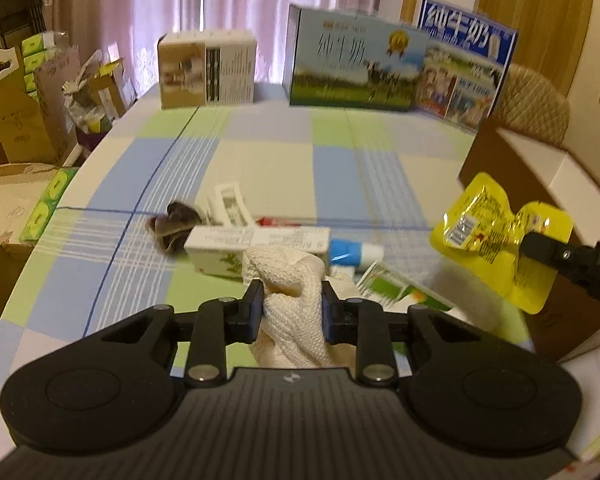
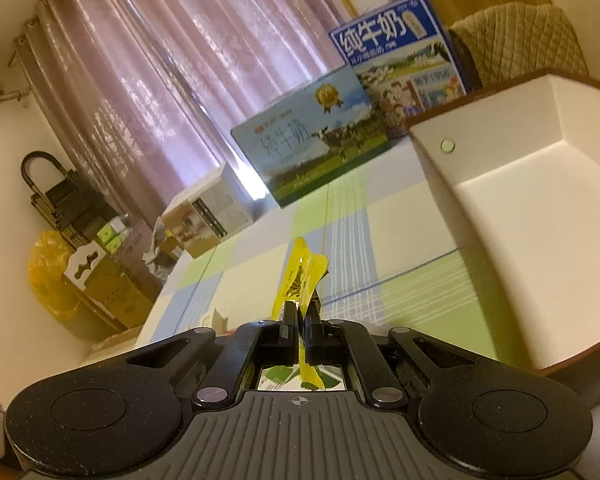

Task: Organize objects
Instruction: 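Carry the white cloth and yellow pouch with both tools into the brown box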

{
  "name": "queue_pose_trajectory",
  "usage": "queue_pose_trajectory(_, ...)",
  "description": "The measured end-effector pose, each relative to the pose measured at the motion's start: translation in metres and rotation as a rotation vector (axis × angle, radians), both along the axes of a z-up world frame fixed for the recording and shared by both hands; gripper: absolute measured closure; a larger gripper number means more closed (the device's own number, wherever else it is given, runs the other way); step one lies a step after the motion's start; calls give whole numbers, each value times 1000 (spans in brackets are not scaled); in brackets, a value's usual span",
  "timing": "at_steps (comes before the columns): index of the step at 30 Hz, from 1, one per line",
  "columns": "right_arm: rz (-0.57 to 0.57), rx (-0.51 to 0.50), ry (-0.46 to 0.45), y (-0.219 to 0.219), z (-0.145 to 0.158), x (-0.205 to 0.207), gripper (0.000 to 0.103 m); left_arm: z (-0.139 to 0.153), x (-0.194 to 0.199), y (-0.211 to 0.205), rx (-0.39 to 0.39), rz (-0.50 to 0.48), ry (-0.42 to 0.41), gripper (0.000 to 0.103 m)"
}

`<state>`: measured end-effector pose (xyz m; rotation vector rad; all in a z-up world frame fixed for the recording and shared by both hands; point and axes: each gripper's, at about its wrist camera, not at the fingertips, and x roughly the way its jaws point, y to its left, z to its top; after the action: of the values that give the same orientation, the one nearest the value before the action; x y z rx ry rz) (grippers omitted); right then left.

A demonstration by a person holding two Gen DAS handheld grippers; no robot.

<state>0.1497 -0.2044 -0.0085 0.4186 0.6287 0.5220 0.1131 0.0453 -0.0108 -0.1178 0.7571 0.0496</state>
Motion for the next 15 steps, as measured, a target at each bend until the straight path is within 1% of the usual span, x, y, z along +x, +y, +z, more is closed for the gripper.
queue_pose_trajectory(2, -8, -8, -21, -7, 8, -3, 103, 10, -4, -4, -15, -6, -21, 79)
queue_pose_trajectory(5, -27, -25, -57, -18, 23, -10, 103, 26, -7, -18, -31, -40, -55, 79)
queue_pose_trajectory(10, -75, -68, -107, -41, 42, -18, 103, 49, -1, -52, -64, -112, -104, 79)
queue_pose_trajectory(15, -166, -85, -129, -78, 57, -20, 103, 64, 10, -96, -101, -190, -125, 79)
